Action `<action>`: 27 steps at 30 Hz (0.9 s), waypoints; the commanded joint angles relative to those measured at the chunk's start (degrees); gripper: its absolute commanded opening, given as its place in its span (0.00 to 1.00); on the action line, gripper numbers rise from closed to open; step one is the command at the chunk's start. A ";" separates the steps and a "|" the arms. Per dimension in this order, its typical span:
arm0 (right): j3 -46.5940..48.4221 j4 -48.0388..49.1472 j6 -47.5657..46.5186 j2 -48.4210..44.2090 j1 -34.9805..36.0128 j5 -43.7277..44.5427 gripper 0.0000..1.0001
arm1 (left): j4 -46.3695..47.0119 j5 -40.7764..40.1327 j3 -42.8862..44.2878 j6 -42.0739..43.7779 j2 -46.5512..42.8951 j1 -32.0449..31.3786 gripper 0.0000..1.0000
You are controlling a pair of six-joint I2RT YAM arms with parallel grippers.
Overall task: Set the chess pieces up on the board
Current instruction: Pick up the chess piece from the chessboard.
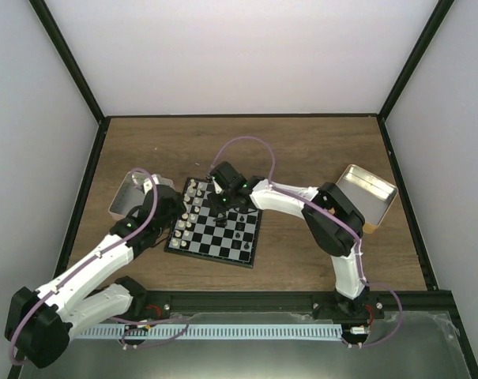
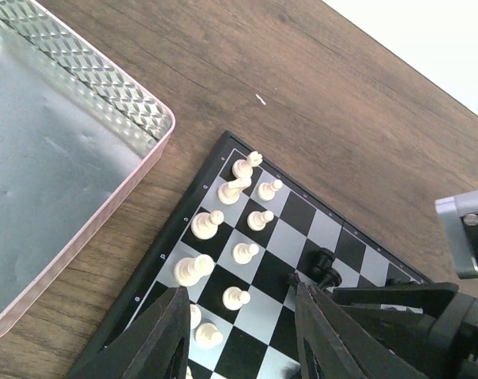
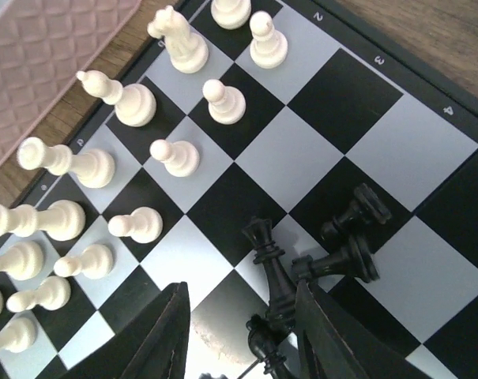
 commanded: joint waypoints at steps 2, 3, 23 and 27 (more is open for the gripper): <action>4.97 -3.06 -1.81 3.15 0.10 1.48 0.38 | 0.41 -0.53 -0.67 0.85 -1.10 0.60 0.39; 5.35 -3.43 -1.86 3.61 0.10 1.64 0.38 | 0.49 -0.43 -0.72 0.91 -1.12 0.67 0.40; 5.29 -4.01 -4.80 5.77 0.89 2.30 0.27 | 2.17 2.04 -1.44 1.31 -0.16 0.88 0.40; 5.94 -4.26 -4.90 5.60 0.88 2.81 0.20 | 2.43 3.13 -1.33 1.22 -0.46 0.87 0.40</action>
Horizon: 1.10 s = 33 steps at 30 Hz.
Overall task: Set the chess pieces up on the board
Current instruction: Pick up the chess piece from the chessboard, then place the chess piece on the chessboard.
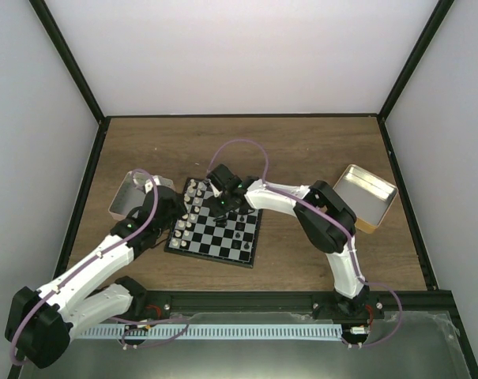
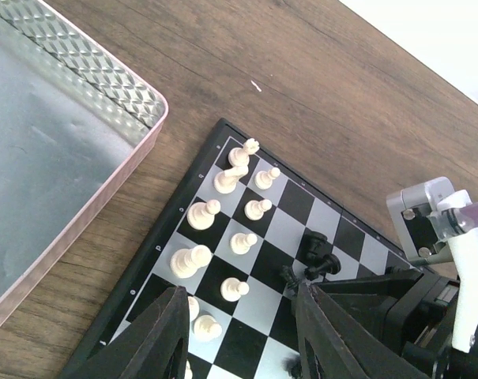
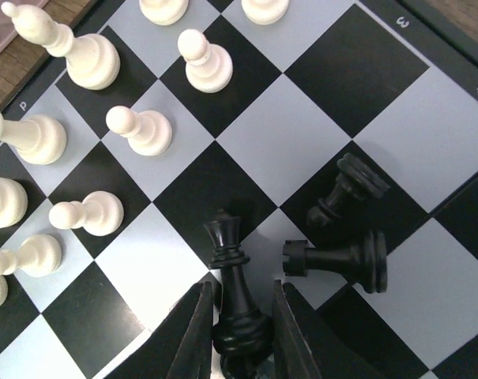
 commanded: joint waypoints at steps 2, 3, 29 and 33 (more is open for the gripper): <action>2.79 -0.54 -0.67 0.76 0.41 1.31 0.17 | 1.49 1.50 -0.08 0.35 -0.68 0.37 0.40; 2.66 -0.32 -0.71 0.44 0.45 1.36 0.17 | 1.34 1.44 -0.07 0.30 -0.84 0.35 0.40; -35.15 41.58 -5.97 -34.43 0.38 -19.99 0.11 | 3.36 51.23 9.62 11.53 3.84 5.96 0.63; -38.12 44.19 -6.78 -36.87 0.35 -21.60 0.11 | 3.59 55.27 9.43 12.02 3.96 6.09 0.57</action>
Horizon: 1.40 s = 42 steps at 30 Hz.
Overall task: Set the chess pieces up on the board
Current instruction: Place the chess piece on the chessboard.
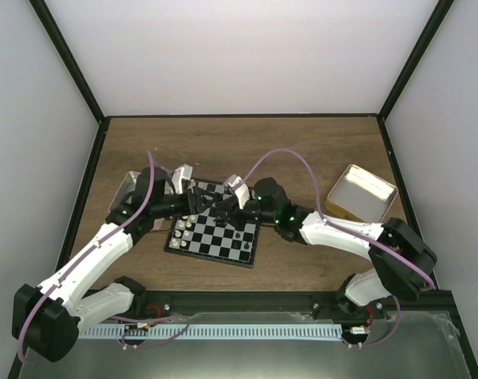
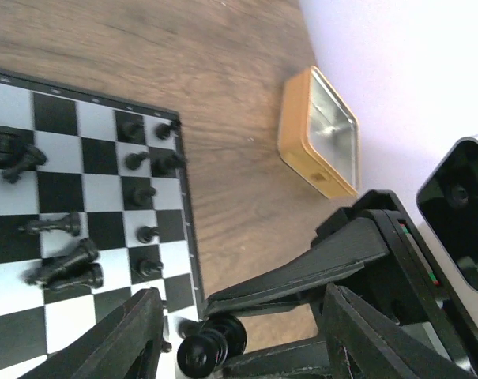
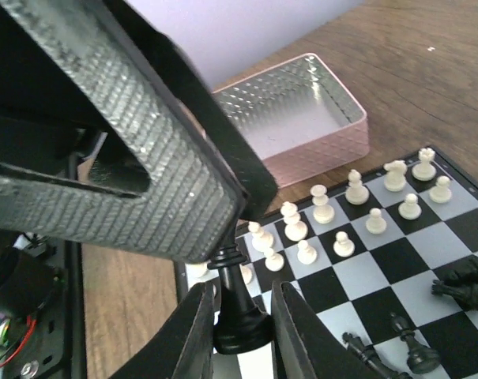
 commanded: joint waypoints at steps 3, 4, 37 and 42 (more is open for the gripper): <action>-2.85 7.01 -2.72 -4.01 0.34 -4.05 0.11 | 0.00 8.01 1.10 2.42 -0.10 0.51 0.51; -3.13 7.19 -2.82 -4.25 0.38 -3.80 0.11 | -0.40 8.01 1.07 2.77 -0.13 0.59 0.49; -6.32 -11.01 21.47 -14.31 -0.06 39.90 0.67 | -1.95 -20.10 -0.03 5.52 5.78 -2.35 0.04; -7.42 -19.45 33.66 -16.57 -3.68 45.31 0.69 | -3.14 -29.54 3.93 4.71 11.25 -10.07 0.04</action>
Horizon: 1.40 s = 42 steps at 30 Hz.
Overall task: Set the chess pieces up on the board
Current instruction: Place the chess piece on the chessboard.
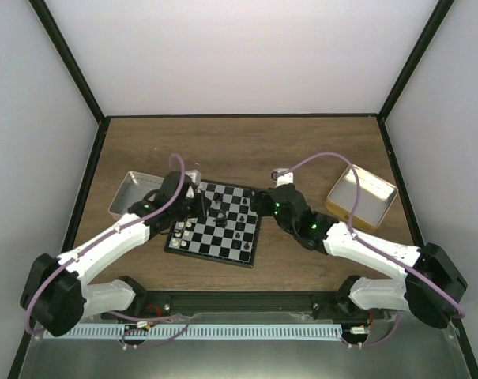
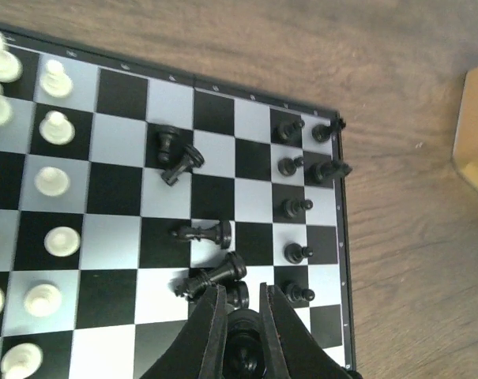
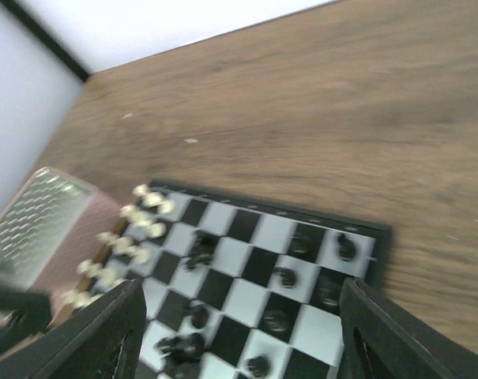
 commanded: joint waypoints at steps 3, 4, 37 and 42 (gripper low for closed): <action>-2.25 -10.28 14.10 -4.09 -4.09 10.55 0.69 | -1.37 -13.91 6.98 0.26 7.55 -9.44 0.04; -2.58 -10.81 14.54 -4.78 -4.32 11.09 0.69 | -1.39 -14.73 7.99 0.28 8.99 -10.58 0.04; -8.72 -12.29 17.33 -10.90 -6.91 13.25 0.73 | -4.99 -20.41 23.93 0.69 36.11 -25.51 0.08; -8.88 -12.25 17.43 -10.81 -6.98 12.98 0.73 | -5.15 -20.83 23.75 0.98 36.76 -25.52 0.10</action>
